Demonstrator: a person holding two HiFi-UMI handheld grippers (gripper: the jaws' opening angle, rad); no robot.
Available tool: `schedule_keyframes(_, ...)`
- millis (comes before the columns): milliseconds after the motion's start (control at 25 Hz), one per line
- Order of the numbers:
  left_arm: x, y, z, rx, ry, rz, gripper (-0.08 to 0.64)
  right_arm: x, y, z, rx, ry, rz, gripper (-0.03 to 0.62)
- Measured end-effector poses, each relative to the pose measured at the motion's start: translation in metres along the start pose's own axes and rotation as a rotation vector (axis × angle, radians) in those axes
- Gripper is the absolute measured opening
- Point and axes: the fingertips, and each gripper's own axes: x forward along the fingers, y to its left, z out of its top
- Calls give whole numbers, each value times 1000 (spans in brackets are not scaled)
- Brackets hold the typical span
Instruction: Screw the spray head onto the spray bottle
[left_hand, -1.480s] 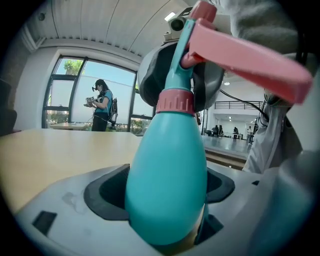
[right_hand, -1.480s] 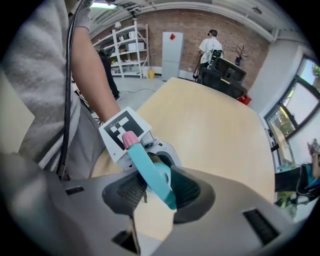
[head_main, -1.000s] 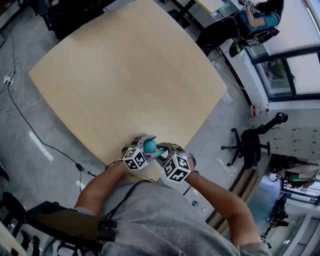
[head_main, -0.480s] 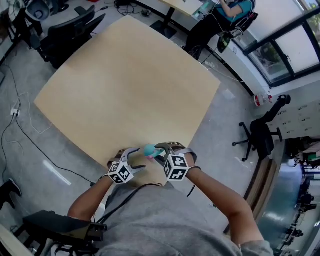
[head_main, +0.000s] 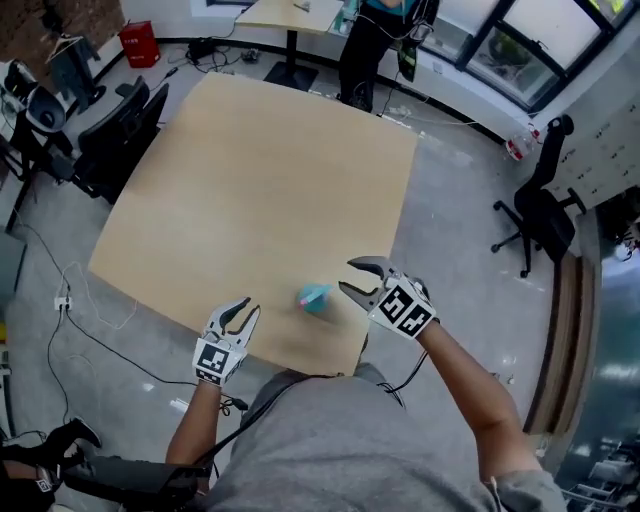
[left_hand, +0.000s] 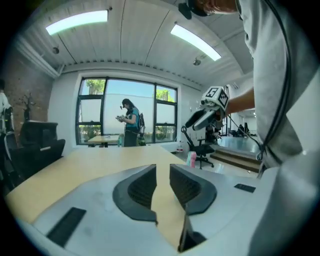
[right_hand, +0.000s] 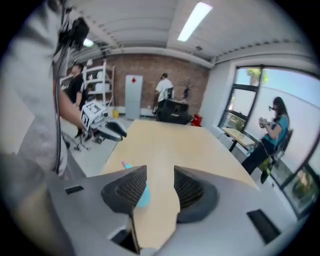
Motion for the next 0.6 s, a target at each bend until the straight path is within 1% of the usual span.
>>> schedule_keyframes(40,-2,2,20,6,-36,8,55,-16,-6,10,88,-73,-32,155)
schedule_keyframes(80,-4,0,40,17,-67,14,16,-34,-11,18,163,-147,-61,153)
schedule_keyframes(120,-7,-3,60,28,-92,21,5,-54,-12,26,220,-221,-88,144)
schedule_keyframes(160,-10,-7,80,35,-112,32,5,-76,-12,34,262,-295,-116,58)
schedule_keyframes(200,-14,-11,100,37,-134,45,5,-99,-10,41,295,-370,-143,6)
schedule_keyframes(280,-22,-24,140,20,-194,69,5,-145,-4,53,347,-510,-186,5)
schedule_keyframes(360,-33,-42,175,1,-255,86,5,-184,9,59,371,-619,-201,5)
schedule_keyframes(400,-38,-54,188,-2,-276,94,4,-202,19,58,370,-655,-202,5)
schedule_keyframes(480,-49,-81,205,-3,-298,110,4,-235,41,51,355,-692,-208,5)
schedule_keyframes(600,-66,-131,223,-7,-314,123,3,-287,70,33,330,-730,-219,5)
